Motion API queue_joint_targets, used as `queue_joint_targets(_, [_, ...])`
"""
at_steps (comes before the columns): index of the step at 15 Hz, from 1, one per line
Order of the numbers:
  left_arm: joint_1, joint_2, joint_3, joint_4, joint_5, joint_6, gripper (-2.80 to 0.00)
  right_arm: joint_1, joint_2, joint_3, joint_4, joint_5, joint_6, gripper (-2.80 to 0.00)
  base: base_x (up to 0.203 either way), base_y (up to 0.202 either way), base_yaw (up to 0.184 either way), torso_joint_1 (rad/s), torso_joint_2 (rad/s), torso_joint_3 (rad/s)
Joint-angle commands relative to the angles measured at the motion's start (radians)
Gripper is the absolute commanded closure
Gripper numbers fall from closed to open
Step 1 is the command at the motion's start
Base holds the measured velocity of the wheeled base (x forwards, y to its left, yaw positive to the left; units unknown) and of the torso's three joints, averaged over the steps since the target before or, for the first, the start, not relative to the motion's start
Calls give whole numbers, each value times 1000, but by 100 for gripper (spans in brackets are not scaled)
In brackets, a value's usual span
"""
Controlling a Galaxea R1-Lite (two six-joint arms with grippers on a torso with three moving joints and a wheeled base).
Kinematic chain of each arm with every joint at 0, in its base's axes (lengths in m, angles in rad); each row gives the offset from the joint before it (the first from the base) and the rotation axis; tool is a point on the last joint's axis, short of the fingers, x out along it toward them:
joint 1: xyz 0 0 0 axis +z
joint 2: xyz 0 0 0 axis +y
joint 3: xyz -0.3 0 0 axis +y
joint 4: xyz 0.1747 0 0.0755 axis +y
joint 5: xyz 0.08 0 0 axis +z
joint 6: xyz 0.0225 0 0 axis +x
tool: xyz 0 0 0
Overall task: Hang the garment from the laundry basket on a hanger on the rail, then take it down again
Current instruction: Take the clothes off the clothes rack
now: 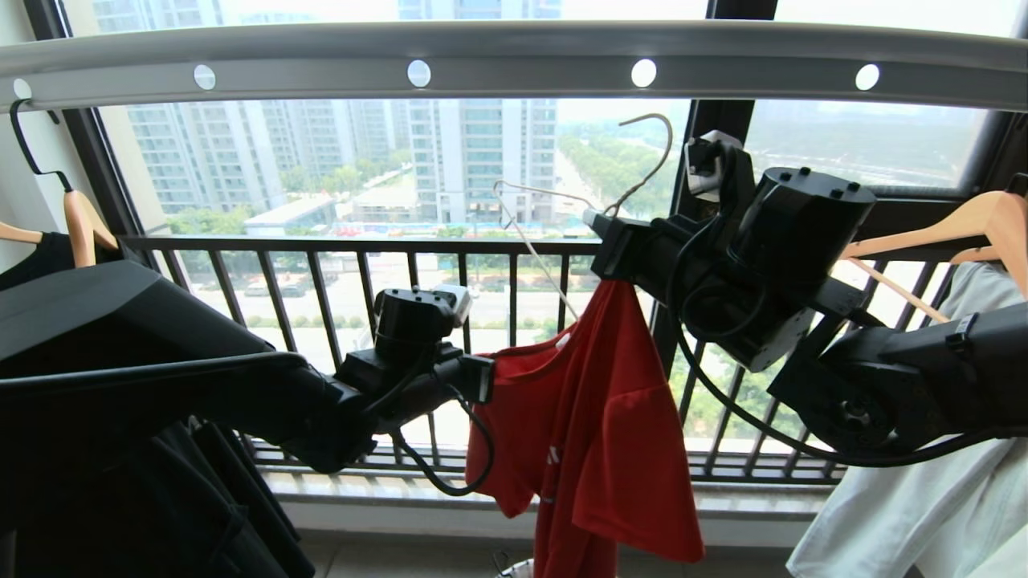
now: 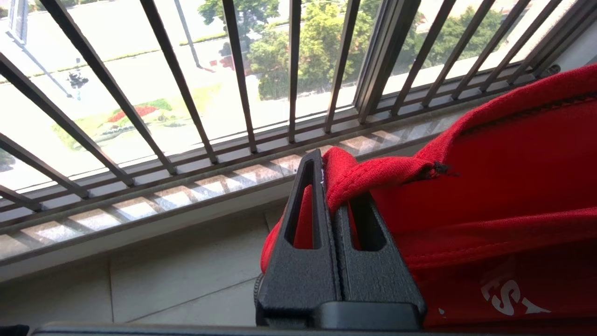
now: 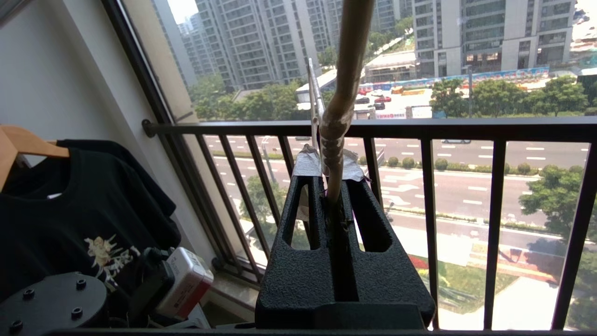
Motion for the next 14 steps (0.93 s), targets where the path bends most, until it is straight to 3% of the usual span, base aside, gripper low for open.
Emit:
queue_joint_targets(1, [-53, -10, 45, 6, -22, 5, 0, 1, 33, -25, -32, -12, 3, 0, 0, 0, 0, 0, 0, 0])
queue_joint_targets(5, [-186, -44, 124, 101, -145, 6, 0, -3, 35, -56, -30, -40, 8, 0, 0, 0, 0, 0, 0, 0])
queue_joint_targets(8, [-291, -81, 193, 128, -197, 5, 0, -5, 17, -74, -12, -63, 15, 0, 0, 0, 0, 0, 0, 0])
queue_joint_targets(9, [-292, -88, 211, 138, -248, 7, 0, -7, -1, -76, 27, -63, 25, 0, 0, 0, 0, 0, 0, 0])
queue_joint_targets(12, [-291, -77, 217, 150, -262, 18, 0, -19, -7, -79, 29, -64, 28, 0, 0, 0, 0, 0, 0, 0])
queue_joint_targets(14, [-290, -60, 217, 199, -263, 90, 0, -20, -31, -82, 32, -64, 35, 0, 0, 0, 0, 0, 0, 0])
